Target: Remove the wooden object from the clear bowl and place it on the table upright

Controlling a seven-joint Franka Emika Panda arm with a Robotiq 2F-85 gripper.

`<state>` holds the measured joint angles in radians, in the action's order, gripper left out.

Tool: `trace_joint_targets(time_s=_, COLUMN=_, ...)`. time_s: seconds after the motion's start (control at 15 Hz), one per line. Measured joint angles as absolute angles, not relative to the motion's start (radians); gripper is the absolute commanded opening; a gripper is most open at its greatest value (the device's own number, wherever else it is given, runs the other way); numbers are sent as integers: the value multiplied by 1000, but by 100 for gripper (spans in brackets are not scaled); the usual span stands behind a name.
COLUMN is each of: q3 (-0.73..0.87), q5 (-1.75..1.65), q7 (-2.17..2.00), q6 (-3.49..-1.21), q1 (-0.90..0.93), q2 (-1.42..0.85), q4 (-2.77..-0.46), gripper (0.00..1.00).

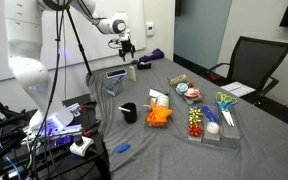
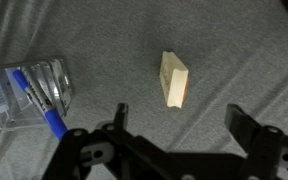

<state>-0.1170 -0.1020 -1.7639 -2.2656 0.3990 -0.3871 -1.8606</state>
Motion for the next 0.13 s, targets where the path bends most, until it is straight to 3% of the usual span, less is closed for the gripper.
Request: trace_joint_targets(time_s=0.13, q3=-120, q5=-102, q7=-1736, q6=-2228, q1=396, q2=-348, q4=-1872, gripper=100)
